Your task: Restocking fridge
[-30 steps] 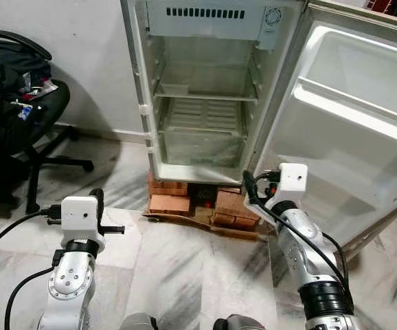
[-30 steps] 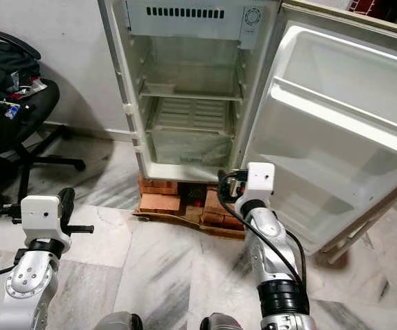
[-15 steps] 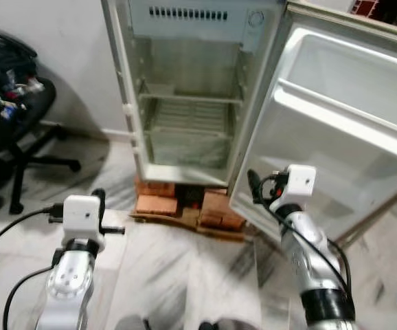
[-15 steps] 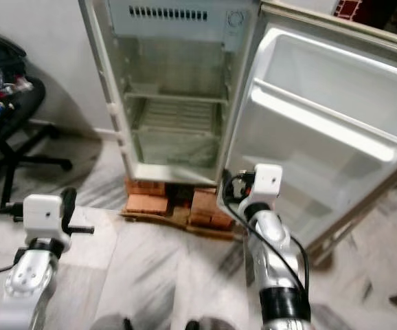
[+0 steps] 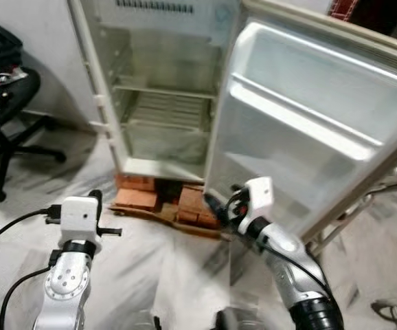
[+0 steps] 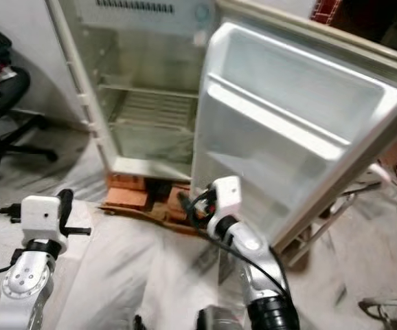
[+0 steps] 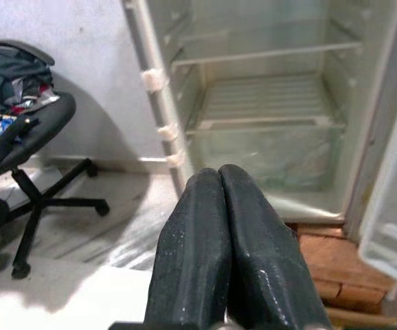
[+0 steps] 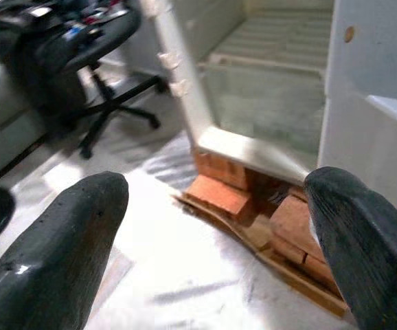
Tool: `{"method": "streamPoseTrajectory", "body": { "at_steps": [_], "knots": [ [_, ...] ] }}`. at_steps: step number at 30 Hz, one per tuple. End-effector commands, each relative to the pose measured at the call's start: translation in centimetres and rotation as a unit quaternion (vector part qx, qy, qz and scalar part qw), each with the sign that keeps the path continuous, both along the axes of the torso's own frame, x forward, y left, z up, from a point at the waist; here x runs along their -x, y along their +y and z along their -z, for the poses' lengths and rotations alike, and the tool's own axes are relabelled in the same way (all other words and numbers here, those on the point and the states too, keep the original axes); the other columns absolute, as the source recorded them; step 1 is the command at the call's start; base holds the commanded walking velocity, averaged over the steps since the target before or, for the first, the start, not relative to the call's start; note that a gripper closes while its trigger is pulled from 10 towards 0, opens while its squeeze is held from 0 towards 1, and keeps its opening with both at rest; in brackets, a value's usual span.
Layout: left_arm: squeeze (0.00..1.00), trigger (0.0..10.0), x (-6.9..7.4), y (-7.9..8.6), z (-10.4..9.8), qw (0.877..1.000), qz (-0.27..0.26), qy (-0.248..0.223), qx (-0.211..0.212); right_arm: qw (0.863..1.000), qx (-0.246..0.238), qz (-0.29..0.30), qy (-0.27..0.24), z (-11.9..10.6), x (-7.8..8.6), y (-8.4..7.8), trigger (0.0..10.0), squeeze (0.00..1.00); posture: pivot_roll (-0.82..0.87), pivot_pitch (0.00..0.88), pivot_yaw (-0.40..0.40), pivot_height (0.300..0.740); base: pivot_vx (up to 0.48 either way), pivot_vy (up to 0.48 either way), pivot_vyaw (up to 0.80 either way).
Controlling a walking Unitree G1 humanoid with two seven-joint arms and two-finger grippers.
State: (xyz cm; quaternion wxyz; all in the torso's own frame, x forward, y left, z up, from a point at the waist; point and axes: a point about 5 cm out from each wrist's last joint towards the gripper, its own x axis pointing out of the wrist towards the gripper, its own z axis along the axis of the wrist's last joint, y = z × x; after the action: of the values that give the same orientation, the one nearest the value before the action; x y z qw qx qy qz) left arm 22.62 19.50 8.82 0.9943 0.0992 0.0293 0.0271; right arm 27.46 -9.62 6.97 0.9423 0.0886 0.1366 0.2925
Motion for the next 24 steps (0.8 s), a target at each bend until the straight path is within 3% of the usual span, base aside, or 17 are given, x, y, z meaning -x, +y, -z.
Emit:
{"method": "streamPoseTrajectory", "body": {
  "at_steps": [1, 7, 12, 19, 24],
  "knots": [
    [0.00, 10.0, 0.2, -0.5, 0.2, 1.000, 0.006, 0.004, 0.000, 1.000, 0.016, -0.019, 0.015, 0.4, 0.4, -0.6, 10.0, 0.00, 0.01, 0.074, -0.017, 0.735, 0.000, -0.480, 0.00],
    [0.00, 10.0, -0.1, -0.5, 0.2, 1.000, 0.007, 0.005, -0.001, 0.999, 0.029, -0.044, 0.011, 0.3, 0.1, -0.7, 10.0, 0.00, 0.01, 0.081, -0.017, 0.735, 0.000, -0.480, 0.00],
    [0.00, 10.0, -0.2, -0.6, 0.1, 1.000, 0.008, 0.003, -0.001, 0.998, -0.003, -0.057, 0.014, -0.4, -0.2, -0.8, 10.0, 0.00, 0.01, 0.077, -0.017, 0.735, 0.000, -0.475, 0.00],
    [0.00, 10.0, -0.1, -0.7, 0.1, 1.000, 0.008, 0.003, 0.001, 0.994, 0.018, -0.105, 0.008, -0.4, 0.3, -0.9, 10.0, 0.00, 0.01, 0.085, -0.023, 0.735, 0.000, -0.426, 0.00],
    [0.00, 10.0, 0.5, -0.3, 0.2, 1.000, -0.003, 0.006, 0.003, 0.998, 0.005, -0.069, 0.005, -0.8, -1.0, -2.0, 10.0, 0.00, 0.04, 0.095, -0.035, 0.735, 0.000, 0.000, 0.00]
  ]
}}
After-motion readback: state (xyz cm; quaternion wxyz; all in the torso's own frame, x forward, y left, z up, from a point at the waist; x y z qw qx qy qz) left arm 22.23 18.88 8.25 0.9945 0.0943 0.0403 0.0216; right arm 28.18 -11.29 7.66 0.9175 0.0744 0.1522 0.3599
